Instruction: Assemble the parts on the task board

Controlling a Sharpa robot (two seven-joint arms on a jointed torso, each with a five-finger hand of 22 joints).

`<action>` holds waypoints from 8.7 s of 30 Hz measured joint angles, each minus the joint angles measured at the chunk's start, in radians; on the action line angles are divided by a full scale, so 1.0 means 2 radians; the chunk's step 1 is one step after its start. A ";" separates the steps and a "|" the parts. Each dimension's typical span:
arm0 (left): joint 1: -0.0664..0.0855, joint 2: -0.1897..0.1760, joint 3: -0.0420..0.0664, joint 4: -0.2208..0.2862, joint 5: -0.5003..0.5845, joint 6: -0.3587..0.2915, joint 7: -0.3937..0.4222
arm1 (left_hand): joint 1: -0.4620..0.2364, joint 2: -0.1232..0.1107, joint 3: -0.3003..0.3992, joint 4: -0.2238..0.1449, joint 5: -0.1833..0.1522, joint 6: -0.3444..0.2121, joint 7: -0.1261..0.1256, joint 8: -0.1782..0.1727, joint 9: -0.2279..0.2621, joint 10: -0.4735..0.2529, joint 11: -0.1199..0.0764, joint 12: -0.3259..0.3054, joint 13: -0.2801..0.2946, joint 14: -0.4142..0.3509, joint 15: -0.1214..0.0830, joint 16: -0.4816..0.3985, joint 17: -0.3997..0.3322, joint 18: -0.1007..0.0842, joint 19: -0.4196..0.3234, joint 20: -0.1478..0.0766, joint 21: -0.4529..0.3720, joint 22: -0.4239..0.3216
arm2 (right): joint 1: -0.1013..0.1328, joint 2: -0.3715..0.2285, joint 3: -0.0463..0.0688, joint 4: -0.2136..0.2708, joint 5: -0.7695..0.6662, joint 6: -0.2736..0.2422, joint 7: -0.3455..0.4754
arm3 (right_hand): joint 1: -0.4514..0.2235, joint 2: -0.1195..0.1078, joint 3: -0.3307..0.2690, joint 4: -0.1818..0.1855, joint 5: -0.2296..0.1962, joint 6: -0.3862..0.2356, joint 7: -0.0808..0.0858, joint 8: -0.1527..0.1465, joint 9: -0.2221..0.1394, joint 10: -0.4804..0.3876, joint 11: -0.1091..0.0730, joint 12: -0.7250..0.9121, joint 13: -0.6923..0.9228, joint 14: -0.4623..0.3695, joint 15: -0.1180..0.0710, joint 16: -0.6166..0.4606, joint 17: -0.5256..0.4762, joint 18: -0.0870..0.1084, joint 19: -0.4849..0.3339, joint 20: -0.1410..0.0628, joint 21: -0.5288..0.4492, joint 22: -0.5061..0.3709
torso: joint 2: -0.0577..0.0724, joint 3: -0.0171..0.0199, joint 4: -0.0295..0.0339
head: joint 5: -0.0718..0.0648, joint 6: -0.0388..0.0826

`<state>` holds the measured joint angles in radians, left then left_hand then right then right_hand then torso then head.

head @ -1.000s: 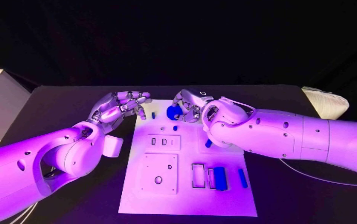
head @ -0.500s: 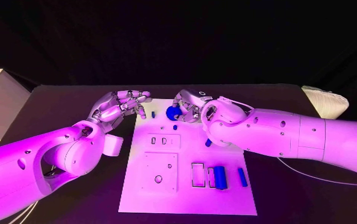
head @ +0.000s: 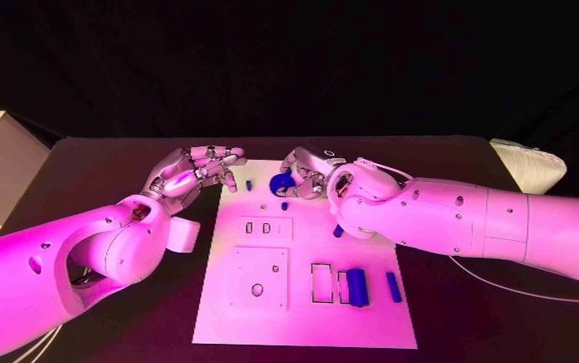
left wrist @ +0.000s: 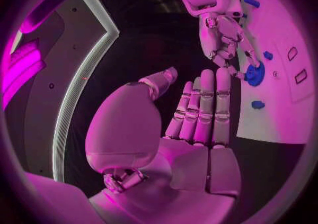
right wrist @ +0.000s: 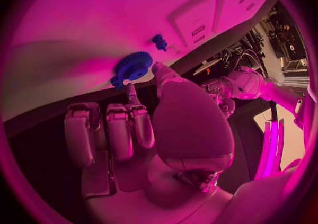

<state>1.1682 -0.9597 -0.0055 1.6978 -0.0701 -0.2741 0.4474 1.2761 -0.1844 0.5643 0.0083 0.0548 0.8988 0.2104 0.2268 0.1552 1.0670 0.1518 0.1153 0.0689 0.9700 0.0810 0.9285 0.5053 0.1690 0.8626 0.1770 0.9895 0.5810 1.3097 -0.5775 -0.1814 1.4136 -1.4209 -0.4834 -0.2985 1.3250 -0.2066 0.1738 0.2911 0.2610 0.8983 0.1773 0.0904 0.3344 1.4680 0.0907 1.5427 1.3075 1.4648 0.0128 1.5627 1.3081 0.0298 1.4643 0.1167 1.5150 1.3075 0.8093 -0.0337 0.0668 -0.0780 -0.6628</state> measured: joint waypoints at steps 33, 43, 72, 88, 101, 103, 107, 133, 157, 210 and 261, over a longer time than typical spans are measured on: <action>0.000 0.003 0.000 -0.011 0.000 0.001 0.000 | 0.000 0.000 0.000 0.000 0.000 0.000 0.000 0.000 0.000 0.000 0.000 0.000 0.000 0.000 0.000 0.000 0.000 0.000 0.000 0.000 0.000 0.000 | 0.013 -0.211 0.006 0.075 0.138 -0.046 0.140 | 0.056 -0.007 0.035 -0.028 0.020 0.016 -0.003 0.000 -0.008 0.000 0.000 -0.002 0.000 0.000 0.000 0.000 0.000 0.000 0.000 0.000 -0.006 0.000 | -0.007 0.0093 -0.0150 | -0.004 0.009; 0.000 0.005 0.000 -0.014 0.000 0.003 0.000 | 0.000 0.000 0.001 -0.001 0.000 0.000 0.000 0.000 0.000 0.000 0.000 0.000 0.000 -0.002 0.002 0.002 0.000 0.000 0.000 0.000 0.000 0.001 | -0.005 -0.224 0.003 0.046 0.139 -0.008 0.168 | 0.062 -0.013 0.036 -0.029 0.016 0.013 -0.001 -0.002 -0.011 0.000 0.000 -0.004 0.000 0.000 0.000 0.000 0.000 0.000 0.000 0.000 -0.006 0.000 | -0.007 0.0114 -0.0164 | -0.007 0.008; -0.001 0.004 0.000 -0.015 0.000 0.006 0.000 | 0.000 0.000 0.001 -0.001 0.000 0.000 0.000 0.000 0.000 0.000 0.000 0.000 0.000 -0.002 0.002 0.002 0.000 0.000 0.000 0.000 0.000 0.001 | -0.031 -0.186 0.002 -0.001 0.138 0.007 0.185 | 0.068 -0.011 0.036 -0.030 0.013 0.009 0.000 -0.005 -0.013 0.000 0.000 -0.007 0.000 0.000 0.000 0.000 0.000 0.000 0.000 0.000 -0.006 0.000 | -0.006 0.0091 -0.0152 | -0.005 -0.003; -0.001 0.003 0.000 -0.015 0.000 0.006 -0.001 | 0.000 0.000 0.001 -0.001 0.000 0.000 0.000 0.000 0.000 0.000 0.000 0.000 0.000 -0.002 0.002 0.002 0.000 0.000 0.000 0.000 0.000 0.001 | -0.035 -0.175 0.002 -0.009 0.144 0.005 0.184 | 0.066 0.000 0.060 -0.029 0.013 0.048 -0.012 0.017 -0.010 -0.001 -0.006 0.001 0.000 0.001 -0.003 0.002 0.000 0.000 0.002 -0.002 -0.003 0.000 | -0.007 0.0096 -0.0163 | -0.002 -0.004; -0.001 0.002 0.000 -0.014 0.000 0.006 -0.002 | 0.000 0.000 0.001 -0.001 0.000 0.000 0.000 0.000 0.000 0.000 0.000 0.000 0.000 -0.002 0.002 0.002 0.000 0.000 0.000 0.000 0.000 0.001 | -0.035 -0.173 0.002 -0.009 0.147 -0.006 0.184 | 0.068 0.013 0.097 -0.040 -0.013 0.075 -0.024 0.038 -0.007 -0.001 -0.019 0.007 0.000 0.001 -0.017 0.002 0.000 0.000 0.001 -0.015 0.000 0.000 | -0.007 0.0101 -0.0160 | -0.002 -0.004; -0.001 0.002 0.000 -0.014 0.000 0.006 -0.002 | 0.000 0.000 0.001 -0.001 0.000 0.000 0.000 0.000 0.000 0.000 0.000 0.000 0.000 -0.002 0.002 0.002 0.000 0.000 0.000 0.000 0.000 0.001 | -0.035 -0.172 0.002 -0.008 0.149 -0.010 0.184 | 0.066 0.015 0.106 -0.044 -0.019 0.079 -0.027 0.044 -0.006 -0.001 -0.021 0.008 0.000 0.001 -0.017 0.002 0.000 0.000 0.001 -0.016 0.003 0.000 | -0.007 0.0102 -0.0160 | -0.003 -0.004; -0.001 0.002 0.000 -0.014 0.000 0.006 -0.002 | 0.000 0.000 0.001 -0.001 0.000 0.000 0.000 0.000 0.000 0.000 0.000 0.000 0.000 -0.002 0.002 0.002 0.000 0.000 0.000 0.000 0.000 0.001 | -0.035 -0.172 0.002 -0.006 0.154 -0.020 0.185 | 0.064 0.017 0.112 -0.048 -0.019 0.079 -0.028 0.050 -0.006 -0.001 -0.024 0.010 0.000 0.000 -0.020 0.002 0.000 0.000 0.001 -0.019 0.003 0.000 | -0.007 0.0102 -0.0163 | -0.003 -0.004; -0.001 0.006 0.000 -0.027 -0.001 0.007 -0.008 | -0.002 0.002 0.003 -0.003 0.000 -0.002 -0.002 0.004 0.003 0.020 -0.007 0.023 0.007 -0.003 0.000 0.013 -0.003 0.000 -0.006 -0.001 0.014 0.007 | -0.014 -0.145 0.005 0.118 0.190 -0.080 0.098 | 0.054 0.016 0.122 -0.054 -0.003 0.079 -0.028 0.050 -0.006 -0.001 -0.028 0.010 0.000 0.001 -0.021 0.002 0.000 0.000 0.001 -0.019 0.008 0.000 | -0.014 0.0081 -0.0178 | 0.011 -0.008; -0.001 0.016 -0.001 -0.038 -0.019 0.006 -0.025 | -0.007 0.001 -0.005 -0.008 0.000 0.004 -0.014 0.025 0.011 0.039 -0.027 0.126 0.068 0.016 -0.020 0.062 0.016 0.000 -0.002 -0.012 0.045 0.018 | -0.073 -0.028 -0.002 0.124 0.042 -0.095 -0.039 | 0.020 -0.001 0.126 -0.055 0.025 0.078 -0.030 0.073 0.008 -0.001 -0.028 0.010 0.000 0.001 -0.021 0.002 0.000 0.000 0.001 -0.023 0.008 0.000 | -0.025 0.0006 -0.0174 | 0.020 -0.022; -0.001 0.014 -0.002 -0.037 -0.026 0.010 -0.034 | -0.007 0.001 -0.005 -0.008 0.000 0.002 -0.016 0.029 0.012 0.021 -0.025 0.145 0.081 0.018 -0.022 0.072 0.022 0.000 -0.002 -0.012 0.051 0.019 | -0.098 -0.002 -0.002 0.093 -0.064 -0.095 -0.068 | -0.005 -0.026 0.115 -0.049 0.016 0.044 -0.021 0.064 -0.001 -0.001 -0.022 -0.002 0.000 0.001 -0.021 0.002 0.000 0.000 0.001 -0.023 0.006 0.000 | -0.025 0.0013 -0.0168 | 0.024 -0.035; -0.001 0.015 -0.002 -0.040 -0.027 0.011 -0.037 | -0.007 0.001 -0.005 -0.008 0.000 0.000 -0.014 0.031 0.012 0.011 -0.024 0.149 0.085 0.018 -0.022 0.075 0.023 0.000 -0.002 -0.012 0.053 0.019 | -0.085 0.008 0.000 0.108 -0.065 -0.070 -0.066 | 0.014 -0.028 0.105 -0.062 0.010 0.029 -0.015 0.057 -0.008 0.000 -0.016 -0.013 0.000 0.001 -0.014 0.002 0.000 0.000 0.001 -0.015 0.000 0.000 | -0.024 0.0007 -0.0161 | 0.029 -0.037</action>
<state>1.1658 -0.9301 -0.0093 1.6175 -0.1248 -0.2518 0.3739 1.2630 -0.1816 0.5547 -0.0069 0.0548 0.8987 0.1819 0.2885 0.1800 1.0899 0.1036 0.4124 0.2379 1.0061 0.0378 1.0781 0.5523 0.1689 0.8576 0.1537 1.0954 0.6196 1.1394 -0.5613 -0.1818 1.6301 -1.5514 -0.6240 -0.4300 1.3535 -0.2632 0.3829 0.1680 0.2809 0.9570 0.1468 0.2048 0.3174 1.4680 0.0585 1.5171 1.3080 1.4664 -0.0143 1.5666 1.3074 0.0297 1.4661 0.0864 1.5156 1.3079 0.7610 -0.0324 0.0347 -0.0197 -0.7367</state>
